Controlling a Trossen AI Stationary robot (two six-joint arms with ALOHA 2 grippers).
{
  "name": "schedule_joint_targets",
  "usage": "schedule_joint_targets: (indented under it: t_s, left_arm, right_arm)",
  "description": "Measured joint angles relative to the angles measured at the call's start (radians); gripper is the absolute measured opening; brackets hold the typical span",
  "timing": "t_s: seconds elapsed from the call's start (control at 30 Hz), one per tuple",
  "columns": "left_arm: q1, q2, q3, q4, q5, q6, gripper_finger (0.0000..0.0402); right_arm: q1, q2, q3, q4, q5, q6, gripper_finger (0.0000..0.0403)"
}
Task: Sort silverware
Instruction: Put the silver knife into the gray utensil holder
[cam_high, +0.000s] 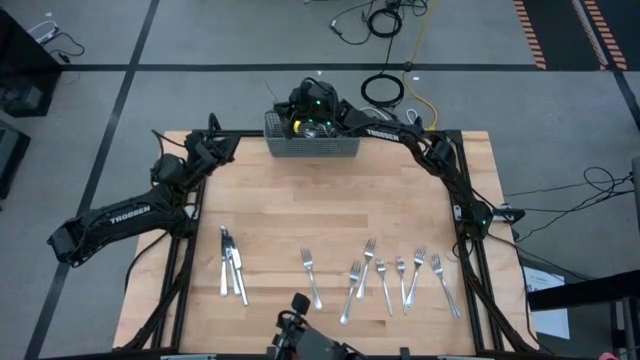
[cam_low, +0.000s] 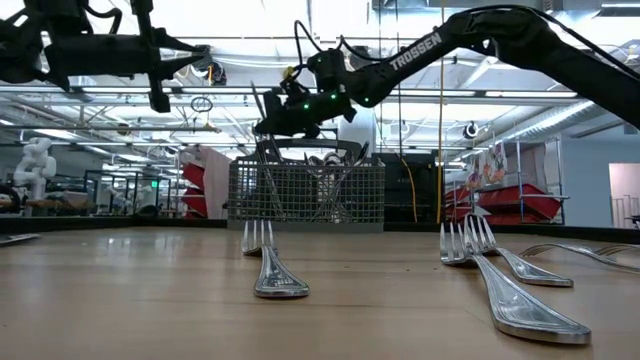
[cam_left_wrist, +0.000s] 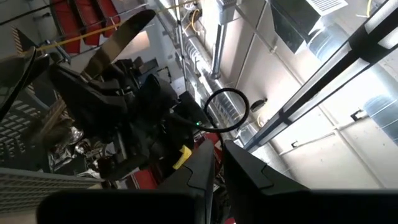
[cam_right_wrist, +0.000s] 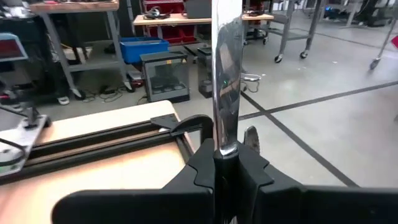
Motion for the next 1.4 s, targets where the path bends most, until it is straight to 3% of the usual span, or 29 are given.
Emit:
schedule_joint_targets:
  t_s: [0.27, 0.53, 0.77, 0.9, 1.0, 1.13, 1.23, 1.3, 1.4]
  left_arm:
    - [0.0, 0.001, 0.0, -0.01, 0.0, 0.001, 0.0042]
    - [0.0, 0.001, 0.0, -0.016, 0.0, 0.001, 0.0042]
    - [0.0, 0.0, 0.0, -0.016, 0.0, 0.0, 0.0042]
    - [0.0, 0.0, 0.0, -0.02, 0.017, 0.001, 0.0042]
    - [0.0, 0.004, 0.0, -0.057, 0.114, 0.048, 0.0042]
    - [-0.029, 0.007, 0.015, -0.179, 0.417, 0.19, 0.0042]
    - [-0.085, 0.005, 0.042, -0.324, 0.601, 0.253, 0.0042]
    - [-0.124, -0.006, 0.069, -0.496, 0.662, 0.263, 0.0042]
    - [-0.2, -0.021, 0.114, -0.816, 0.629, 0.295, 0.0038]
  right_arm:
    - [0.003, -0.003, -0.012, -0.002, 0.0, -0.013, 0.0011]
    - [0.003, -0.003, -0.014, -0.005, 0.001, -0.001, 0.0075]
    - [0.003, -0.008, -0.015, -0.01, -0.003, 0.015, 0.0078]
    - [0.009, -0.071, -0.022, -0.073, -0.095, 0.013, 0.0076]
    - [0.044, -0.189, -0.022, -0.245, -0.136, -0.12, 0.0076]
    - [0.139, -0.382, -0.009, -0.599, -0.119, -0.38, 0.0076]
    - [0.214, -0.462, -0.017, -0.854, -0.083, -0.444, 0.0076]
    - [0.256, -0.496, -0.022, -0.969, -0.072, -0.441, 0.0076]
    - [0.308, -0.559, -0.014, -1.064, -0.025, -0.369, 0.0073]
